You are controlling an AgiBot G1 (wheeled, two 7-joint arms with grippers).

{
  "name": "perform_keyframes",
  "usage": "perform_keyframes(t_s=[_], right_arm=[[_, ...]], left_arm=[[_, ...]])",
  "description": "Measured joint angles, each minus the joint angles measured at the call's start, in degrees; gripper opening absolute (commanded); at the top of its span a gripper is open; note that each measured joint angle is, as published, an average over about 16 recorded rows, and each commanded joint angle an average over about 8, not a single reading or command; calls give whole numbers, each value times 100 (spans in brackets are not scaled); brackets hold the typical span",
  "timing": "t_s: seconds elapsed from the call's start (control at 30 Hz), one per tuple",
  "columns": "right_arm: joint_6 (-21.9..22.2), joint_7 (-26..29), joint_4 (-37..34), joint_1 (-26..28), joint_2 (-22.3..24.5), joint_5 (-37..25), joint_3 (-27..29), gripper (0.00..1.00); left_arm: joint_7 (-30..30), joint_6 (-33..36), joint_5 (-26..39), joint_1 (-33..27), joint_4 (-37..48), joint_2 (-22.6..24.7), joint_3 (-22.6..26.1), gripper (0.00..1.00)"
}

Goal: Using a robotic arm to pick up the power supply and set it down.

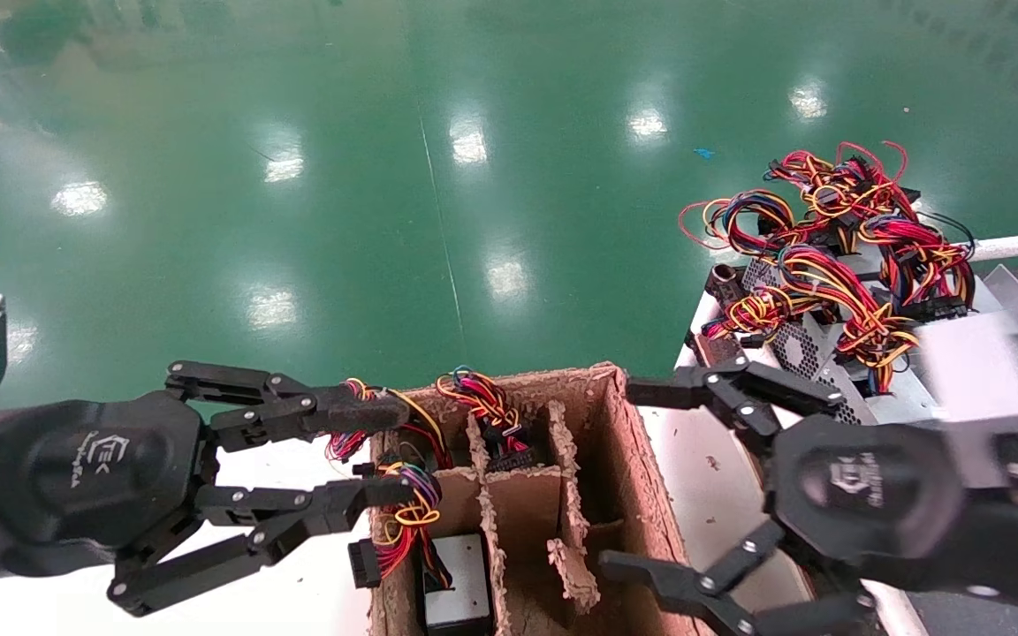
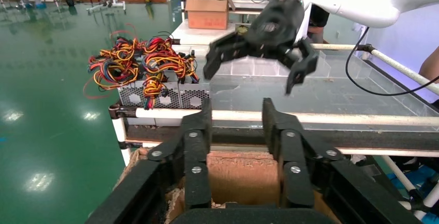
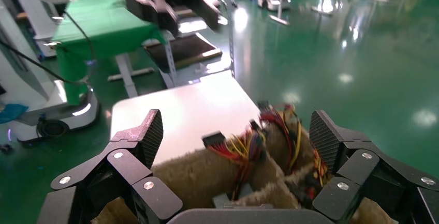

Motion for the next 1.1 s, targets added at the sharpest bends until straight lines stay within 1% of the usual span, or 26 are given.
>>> perform_keyframes(t_s=[0.2,0.23,0.27,0.47,0.5,0.53,0.57,0.8,0.83,0.97,1.1], right_arm=[[304,226,-216,180,-406,-631,-391,100],[349,264,-266,222,-492,-746,-466,97],[391,300,-321,266,-586,-861,-544,88],[559,459,-753,556,-1202,-1476,-993,13],[575,467,-838,603,-1307,-1558,-1057,3],[589,470,-923,648,-1410,-1633,-1116,0],[603,467,-1013,691,-1515,-1704,-1174,0],[729,377,-1678,928,-2195,-2054,-1465,0],[751,357,-1764,952,-2277,-2086,-1491,0],[855,266,-2047,1022,-2557,-2188,-1568,0],[957,194,-2222,1044,-2742,-2250,-1608,0]], left_arm=[[0,0,0,0,0,0,1,0],[0,0,0,0,0,0,1,0],[0,0,0,0,0,0,1,0],[1,0,-1,-1,0,0,1,0],[1,0,-1,-1,0,0,1,0],[1,0,-1,-1,0,0,1,0],[1,0,-1,-1,0,0,1,4],[1,0,-1,-1,1,-1,2,91],[1,0,-1,-1,1,-1,2,100],[1,0,-1,-1,1,-1,2,100],[1,-1,-2,-1,1,-1,3,100]])
